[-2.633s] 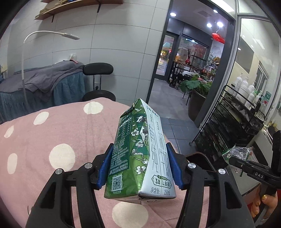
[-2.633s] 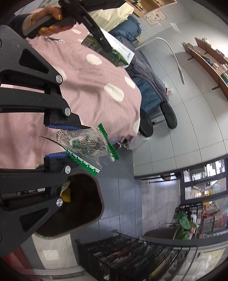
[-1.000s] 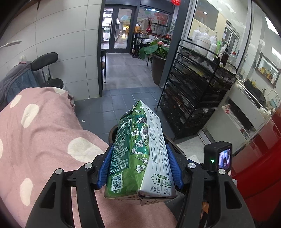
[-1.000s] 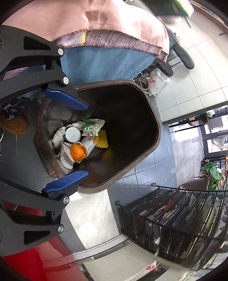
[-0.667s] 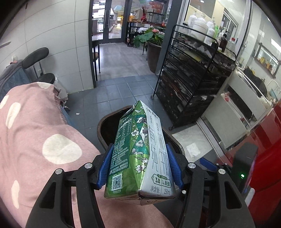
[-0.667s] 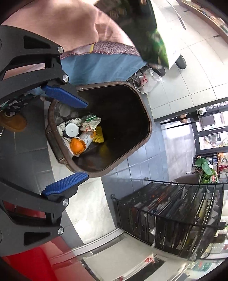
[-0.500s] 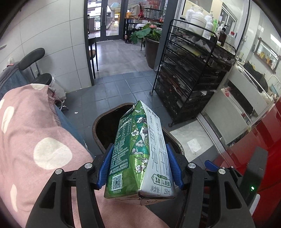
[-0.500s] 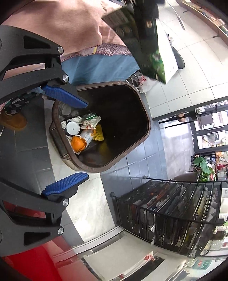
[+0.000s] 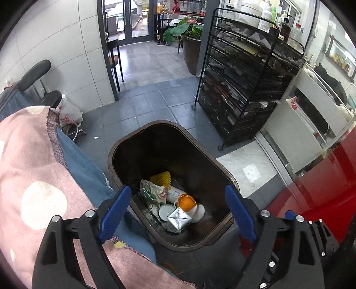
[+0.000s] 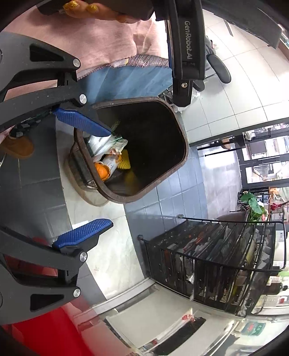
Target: Collect trash
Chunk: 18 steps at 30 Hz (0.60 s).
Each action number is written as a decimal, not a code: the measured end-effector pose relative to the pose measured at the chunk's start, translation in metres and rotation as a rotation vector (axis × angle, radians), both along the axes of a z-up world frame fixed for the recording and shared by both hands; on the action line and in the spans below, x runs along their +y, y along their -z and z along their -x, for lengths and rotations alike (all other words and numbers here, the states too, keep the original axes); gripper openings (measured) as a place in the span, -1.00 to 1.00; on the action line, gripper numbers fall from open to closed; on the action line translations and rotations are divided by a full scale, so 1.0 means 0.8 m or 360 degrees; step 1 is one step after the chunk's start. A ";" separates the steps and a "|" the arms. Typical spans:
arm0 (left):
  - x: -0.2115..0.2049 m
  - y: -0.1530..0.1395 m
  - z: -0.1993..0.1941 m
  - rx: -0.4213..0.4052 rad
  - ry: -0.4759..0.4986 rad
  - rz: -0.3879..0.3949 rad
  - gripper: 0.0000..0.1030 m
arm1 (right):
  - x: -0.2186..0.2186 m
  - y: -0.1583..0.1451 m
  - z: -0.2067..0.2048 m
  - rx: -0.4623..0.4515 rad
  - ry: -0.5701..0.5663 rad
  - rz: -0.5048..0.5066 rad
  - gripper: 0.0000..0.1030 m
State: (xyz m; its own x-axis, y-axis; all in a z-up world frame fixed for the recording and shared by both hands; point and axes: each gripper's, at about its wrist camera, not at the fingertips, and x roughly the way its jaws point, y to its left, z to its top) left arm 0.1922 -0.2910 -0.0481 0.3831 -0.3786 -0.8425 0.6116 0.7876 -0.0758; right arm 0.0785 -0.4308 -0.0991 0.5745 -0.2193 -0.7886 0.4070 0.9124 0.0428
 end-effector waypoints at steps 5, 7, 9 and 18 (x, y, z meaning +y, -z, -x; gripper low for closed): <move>0.019 -0.023 0.010 -0.0072 -0.0038 0.0088 0.69 | -0.001 -0.009 0.011 -0.0046 0.0022 0.0032 0.50; 0.032 -0.039 0.022 -0.0166 -0.0058 0.0132 0.81 | 0.000 -0.016 0.015 -0.0081 0.0029 0.0052 0.61; 0.051 -0.058 0.039 -0.0286 -0.0093 0.0186 0.88 | 0.005 -0.027 0.021 -0.0128 0.0040 0.0096 0.72; 0.153 -0.111 0.105 -0.0609 -0.0276 0.0358 0.89 | 0.046 -0.078 0.046 -0.0360 0.0000 0.0198 0.86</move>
State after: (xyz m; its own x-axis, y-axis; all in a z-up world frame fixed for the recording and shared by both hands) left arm 0.1081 -0.1683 0.0409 0.7238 -0.4384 -0.5328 0.4896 0.8704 -0.0511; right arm 0.0417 -0.3937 -0.0370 0.7333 -0.3066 -0.6068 0.4001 0.9163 0.0206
